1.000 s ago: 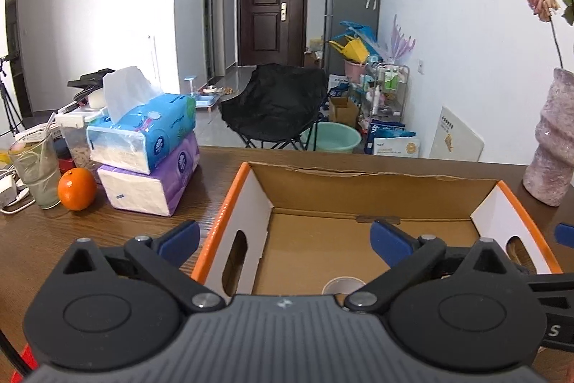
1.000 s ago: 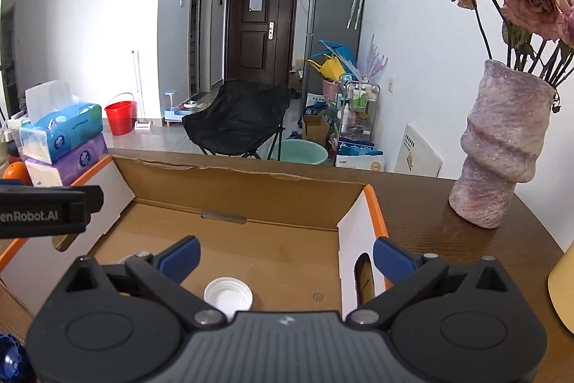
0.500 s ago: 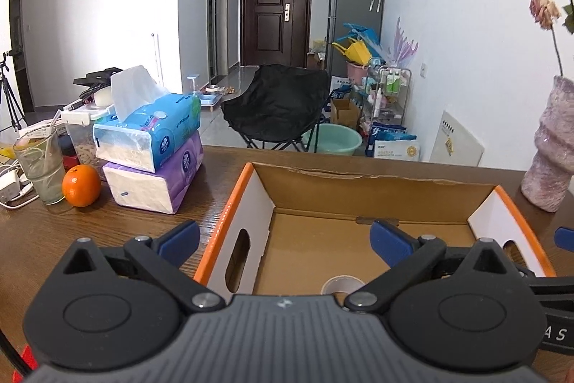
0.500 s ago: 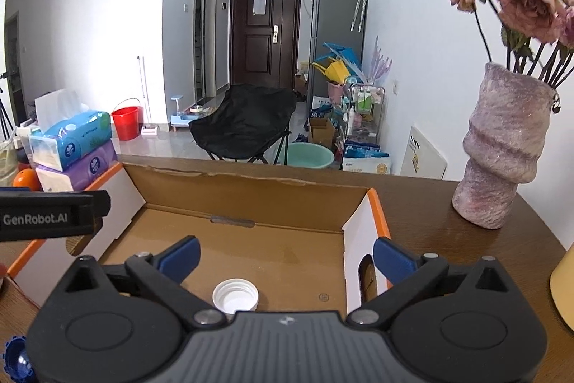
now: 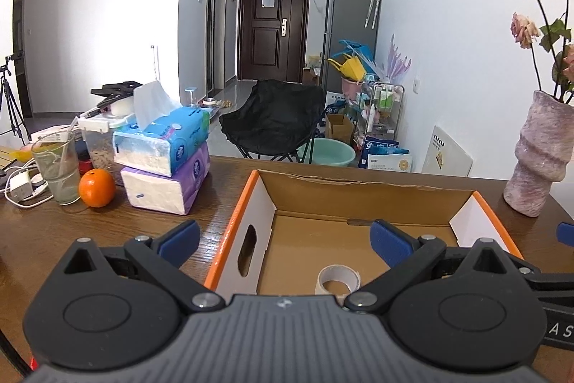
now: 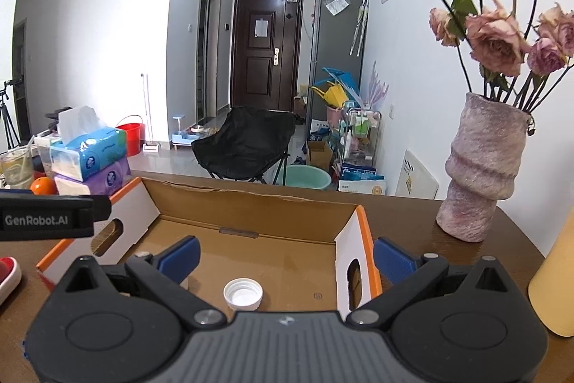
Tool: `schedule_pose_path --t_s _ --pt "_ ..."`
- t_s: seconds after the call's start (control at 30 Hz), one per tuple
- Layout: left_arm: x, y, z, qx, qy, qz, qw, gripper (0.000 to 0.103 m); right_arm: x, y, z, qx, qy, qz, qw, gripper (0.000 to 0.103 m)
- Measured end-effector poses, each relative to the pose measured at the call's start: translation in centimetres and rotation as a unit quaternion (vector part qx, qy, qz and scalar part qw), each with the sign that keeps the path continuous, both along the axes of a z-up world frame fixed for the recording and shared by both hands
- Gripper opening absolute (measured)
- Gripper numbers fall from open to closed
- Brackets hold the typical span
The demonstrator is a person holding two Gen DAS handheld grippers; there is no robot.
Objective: Organize rigid objects
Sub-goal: 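Withdraw both tools from the box back toward the table objects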
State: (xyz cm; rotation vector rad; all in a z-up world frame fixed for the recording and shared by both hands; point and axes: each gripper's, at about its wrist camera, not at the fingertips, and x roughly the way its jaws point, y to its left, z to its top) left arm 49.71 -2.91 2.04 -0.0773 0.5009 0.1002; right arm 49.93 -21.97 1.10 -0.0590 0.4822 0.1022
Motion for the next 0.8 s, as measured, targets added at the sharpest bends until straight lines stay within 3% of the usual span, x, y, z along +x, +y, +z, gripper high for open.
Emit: schedule_pose_path --t_s 0.8 --pt "-11.1 1.9 2.9 -0.003 -0.031 -0.007 0.9995 0.103 -11.0 -0.2 2.6 0.014 -0.049 0.006 0.999 0.103"
